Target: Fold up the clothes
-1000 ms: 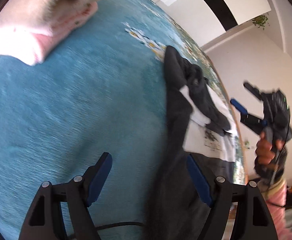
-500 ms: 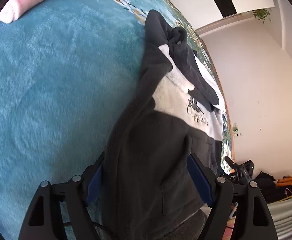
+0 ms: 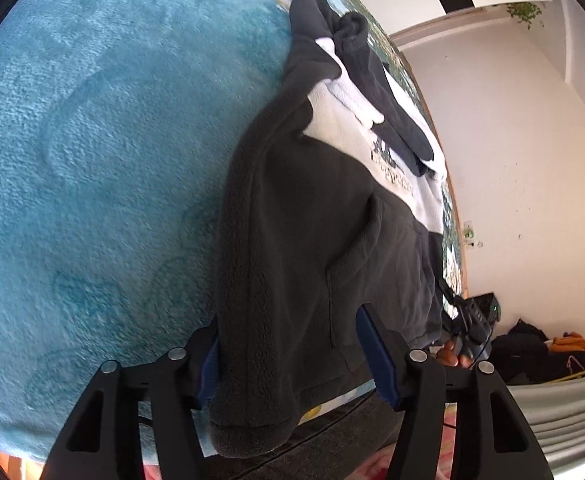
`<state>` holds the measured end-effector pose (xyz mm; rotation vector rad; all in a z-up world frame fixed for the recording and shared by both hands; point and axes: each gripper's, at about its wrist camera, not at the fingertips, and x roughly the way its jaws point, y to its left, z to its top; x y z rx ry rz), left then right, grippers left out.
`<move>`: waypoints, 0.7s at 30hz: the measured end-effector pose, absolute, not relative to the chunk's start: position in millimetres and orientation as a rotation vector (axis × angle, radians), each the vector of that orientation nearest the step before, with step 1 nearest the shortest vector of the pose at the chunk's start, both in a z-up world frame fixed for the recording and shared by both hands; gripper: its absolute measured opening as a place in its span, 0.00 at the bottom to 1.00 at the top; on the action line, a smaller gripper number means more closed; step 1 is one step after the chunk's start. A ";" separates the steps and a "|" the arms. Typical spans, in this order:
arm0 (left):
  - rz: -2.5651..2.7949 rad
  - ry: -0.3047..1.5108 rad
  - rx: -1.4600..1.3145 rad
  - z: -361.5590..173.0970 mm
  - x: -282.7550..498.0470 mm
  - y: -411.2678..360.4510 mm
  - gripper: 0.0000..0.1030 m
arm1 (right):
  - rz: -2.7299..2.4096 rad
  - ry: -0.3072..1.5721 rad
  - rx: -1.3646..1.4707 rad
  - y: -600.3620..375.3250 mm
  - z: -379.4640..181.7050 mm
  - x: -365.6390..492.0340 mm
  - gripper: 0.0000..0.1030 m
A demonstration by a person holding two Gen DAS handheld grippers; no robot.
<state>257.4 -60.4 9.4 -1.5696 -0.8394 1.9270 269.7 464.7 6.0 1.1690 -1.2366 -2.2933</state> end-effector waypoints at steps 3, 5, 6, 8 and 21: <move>1.934 -0.809 -1.584 6.5 263.7 -57.8 0.54 | -2.291 -1.212 1.190 458.4 7.1 267.9 0.29; 1.924 -0.816 -1.590 3.0 267.4 -59.5 0.50 | -2.237 -1.216 1.214 457.3 3.5 276.2 0.29; 1.921 -0.826 -1.588 1.0 269.1 -61.3 0.48 | -2.205 -1.216 1.231 457.8 -0.2 283.4 0.29; 1.921 -0.842 -1.589 -2.7 270.9 -62.7 0.44 | -2.201 -1.180 1.244 458.0 -3.3 296.5 0.26; 2.010 -0.877 -1.238 77.9 285.6 -84.4 0.09 | -2.318 -1.269 1.015 465.3 55.4 327.0 0.08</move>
